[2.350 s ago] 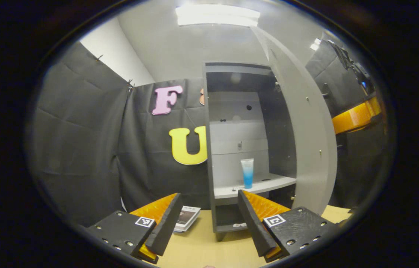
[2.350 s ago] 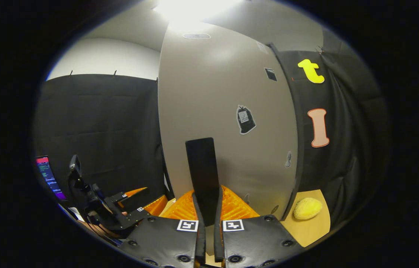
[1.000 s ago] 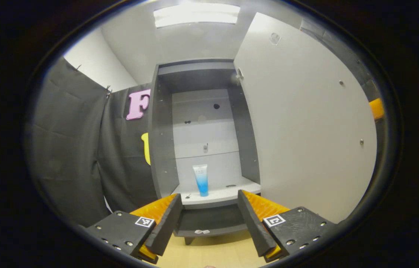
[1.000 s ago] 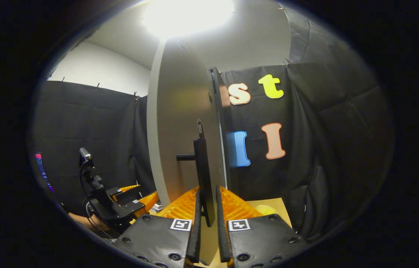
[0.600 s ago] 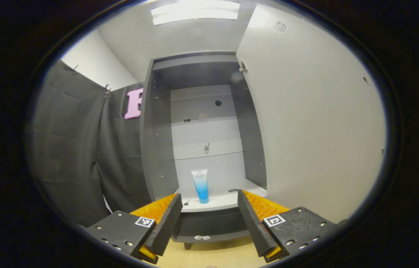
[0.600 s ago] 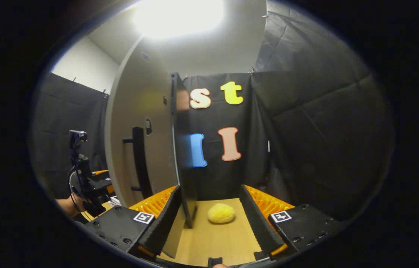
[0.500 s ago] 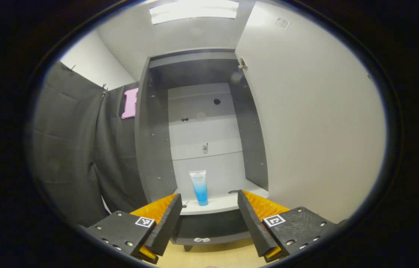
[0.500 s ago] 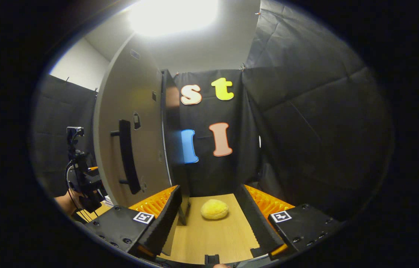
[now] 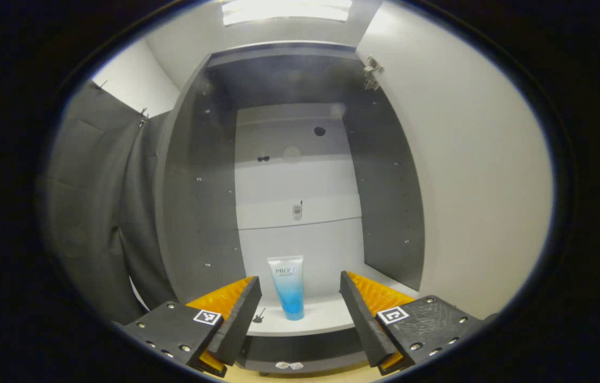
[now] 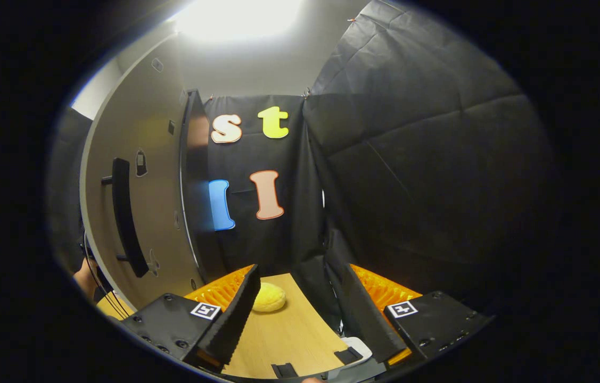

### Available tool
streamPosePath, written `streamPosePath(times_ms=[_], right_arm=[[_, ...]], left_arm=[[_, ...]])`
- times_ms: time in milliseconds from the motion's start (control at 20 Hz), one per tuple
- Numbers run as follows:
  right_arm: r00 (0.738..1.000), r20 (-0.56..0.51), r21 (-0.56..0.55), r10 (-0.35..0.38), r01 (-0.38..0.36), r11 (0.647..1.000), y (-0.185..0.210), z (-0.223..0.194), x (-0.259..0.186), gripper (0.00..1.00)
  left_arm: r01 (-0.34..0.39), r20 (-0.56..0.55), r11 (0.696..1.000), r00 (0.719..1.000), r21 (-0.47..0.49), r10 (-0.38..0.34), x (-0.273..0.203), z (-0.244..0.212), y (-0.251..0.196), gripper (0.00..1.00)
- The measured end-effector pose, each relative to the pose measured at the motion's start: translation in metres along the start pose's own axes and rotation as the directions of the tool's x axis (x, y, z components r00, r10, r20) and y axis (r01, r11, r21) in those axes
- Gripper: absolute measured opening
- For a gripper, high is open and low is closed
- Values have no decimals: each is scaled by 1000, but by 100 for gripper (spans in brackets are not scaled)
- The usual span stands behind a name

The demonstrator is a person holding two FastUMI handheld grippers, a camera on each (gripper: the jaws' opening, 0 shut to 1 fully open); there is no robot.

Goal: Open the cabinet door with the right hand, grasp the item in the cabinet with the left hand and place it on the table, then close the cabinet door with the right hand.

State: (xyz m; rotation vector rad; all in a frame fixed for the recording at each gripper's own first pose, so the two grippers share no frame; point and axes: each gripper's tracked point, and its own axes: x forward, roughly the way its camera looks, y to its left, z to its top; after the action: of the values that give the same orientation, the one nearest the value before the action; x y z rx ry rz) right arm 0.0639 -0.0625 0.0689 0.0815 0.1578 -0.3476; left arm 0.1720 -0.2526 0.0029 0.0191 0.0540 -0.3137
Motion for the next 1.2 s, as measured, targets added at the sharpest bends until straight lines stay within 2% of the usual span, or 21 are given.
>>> streamPosePath(times_ms=[350, 550, 650, 750, 900, 1200], right_arm=[[999, -18, -41, -39, 38, 998, 16, -3, 11, 98], [998, -31, -73, -50, 47, 996, 24, -8, 15, 98], [998, -35, -74, -44, 41, 996, 26, -9, 16, 98], [999, -35, -71, -35, 32, 997, 28, -9, 14, 98], [999, -31, -70, -20, 18, 997, 29, -11, 14, 98], [998, -27, -41, 52, -53, 998, 35, -12, 19, 98]], left_arm=[[1, -63, 999, 998, -39, -3, 51, -41, 13, 90], [3, -78, 999, 997, -37, -6, 68, -48, 15, 90], [6, -66, 999, 998, -42, -9, 75, -48, 15, 75], [-2, -71, 999, 997, -34, 0, 74, -49, 17, 56], [3, -76, 999, 997, -32, -6, 74, -49, 18, 48], [-13, -46, 998, 999, -57, 10, 61, -36, 22, 49]])
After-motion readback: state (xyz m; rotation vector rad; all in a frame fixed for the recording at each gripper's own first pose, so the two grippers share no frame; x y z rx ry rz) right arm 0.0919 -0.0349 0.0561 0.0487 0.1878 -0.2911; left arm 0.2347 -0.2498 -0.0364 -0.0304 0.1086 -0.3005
